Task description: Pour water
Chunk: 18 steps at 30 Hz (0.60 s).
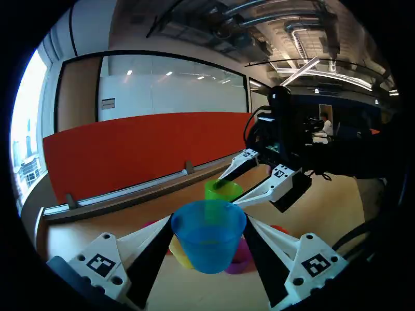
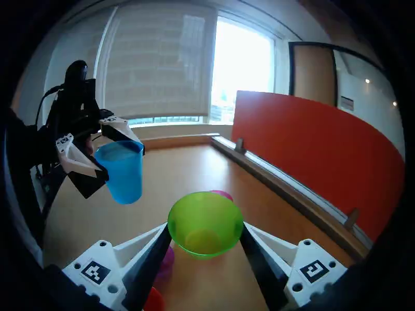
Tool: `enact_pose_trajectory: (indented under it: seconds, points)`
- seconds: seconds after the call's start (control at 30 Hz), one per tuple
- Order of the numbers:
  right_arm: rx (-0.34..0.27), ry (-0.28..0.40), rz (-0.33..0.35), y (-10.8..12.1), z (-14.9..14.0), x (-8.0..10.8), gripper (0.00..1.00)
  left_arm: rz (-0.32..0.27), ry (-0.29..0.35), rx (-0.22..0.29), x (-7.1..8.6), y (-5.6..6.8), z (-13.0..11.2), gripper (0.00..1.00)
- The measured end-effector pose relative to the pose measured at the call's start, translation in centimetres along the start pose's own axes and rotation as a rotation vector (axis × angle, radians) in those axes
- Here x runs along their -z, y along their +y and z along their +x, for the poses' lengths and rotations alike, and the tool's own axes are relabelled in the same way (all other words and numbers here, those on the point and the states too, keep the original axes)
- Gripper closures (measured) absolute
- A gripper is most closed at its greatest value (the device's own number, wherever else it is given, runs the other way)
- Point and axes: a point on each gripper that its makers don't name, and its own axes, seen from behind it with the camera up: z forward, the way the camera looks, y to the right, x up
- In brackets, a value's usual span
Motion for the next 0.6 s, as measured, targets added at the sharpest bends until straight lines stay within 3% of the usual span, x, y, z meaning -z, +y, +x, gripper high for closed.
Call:
enact_pose_trajectory:
  seconds: [0.6]
  points:
    - [-0.013,0.119,-0.026,-0.6,3.6,2.5,0.07,-0.002,0.016,-0.008,0.3,0.7,1.1,0.11]
